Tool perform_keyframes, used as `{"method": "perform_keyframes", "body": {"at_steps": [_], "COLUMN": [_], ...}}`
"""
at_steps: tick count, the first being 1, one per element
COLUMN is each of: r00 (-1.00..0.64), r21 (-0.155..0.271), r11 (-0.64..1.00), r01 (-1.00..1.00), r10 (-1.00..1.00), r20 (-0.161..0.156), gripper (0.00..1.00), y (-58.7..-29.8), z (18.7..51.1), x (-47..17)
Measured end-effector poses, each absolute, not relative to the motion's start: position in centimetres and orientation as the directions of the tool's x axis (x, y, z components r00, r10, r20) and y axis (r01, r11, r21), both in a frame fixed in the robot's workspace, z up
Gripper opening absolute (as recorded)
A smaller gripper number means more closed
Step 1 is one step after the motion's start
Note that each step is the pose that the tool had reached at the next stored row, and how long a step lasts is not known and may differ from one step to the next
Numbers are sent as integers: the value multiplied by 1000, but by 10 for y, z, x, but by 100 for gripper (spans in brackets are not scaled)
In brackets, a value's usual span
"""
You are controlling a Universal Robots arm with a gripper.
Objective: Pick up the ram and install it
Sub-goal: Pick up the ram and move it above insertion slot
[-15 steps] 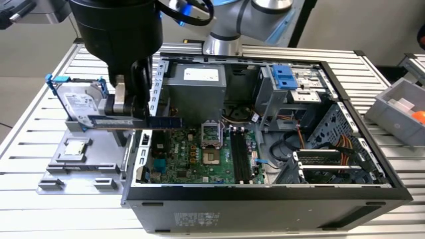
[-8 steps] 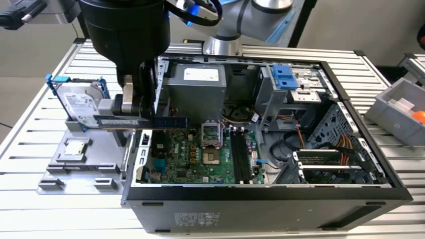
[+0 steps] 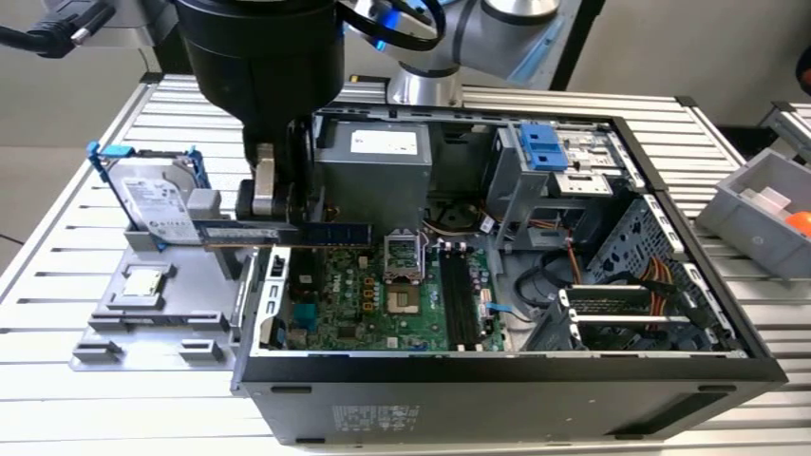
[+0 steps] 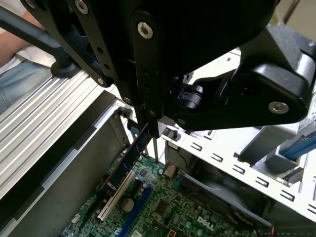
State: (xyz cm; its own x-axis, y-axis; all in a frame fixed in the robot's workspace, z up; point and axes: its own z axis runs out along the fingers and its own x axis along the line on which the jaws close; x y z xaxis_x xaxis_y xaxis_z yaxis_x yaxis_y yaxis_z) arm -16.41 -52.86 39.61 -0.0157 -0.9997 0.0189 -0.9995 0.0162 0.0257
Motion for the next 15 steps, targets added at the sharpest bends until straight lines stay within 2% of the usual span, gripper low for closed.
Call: {"method": "perform_keyframes", "body": {"at_steps": [15], "r00": [-12], "r21": [26], "r11": [13], "r01": [-1000], "r10": [-1000], "r20": [19], "gripper": [0], "y": [-529], "z": [396], "x": [-154]}}
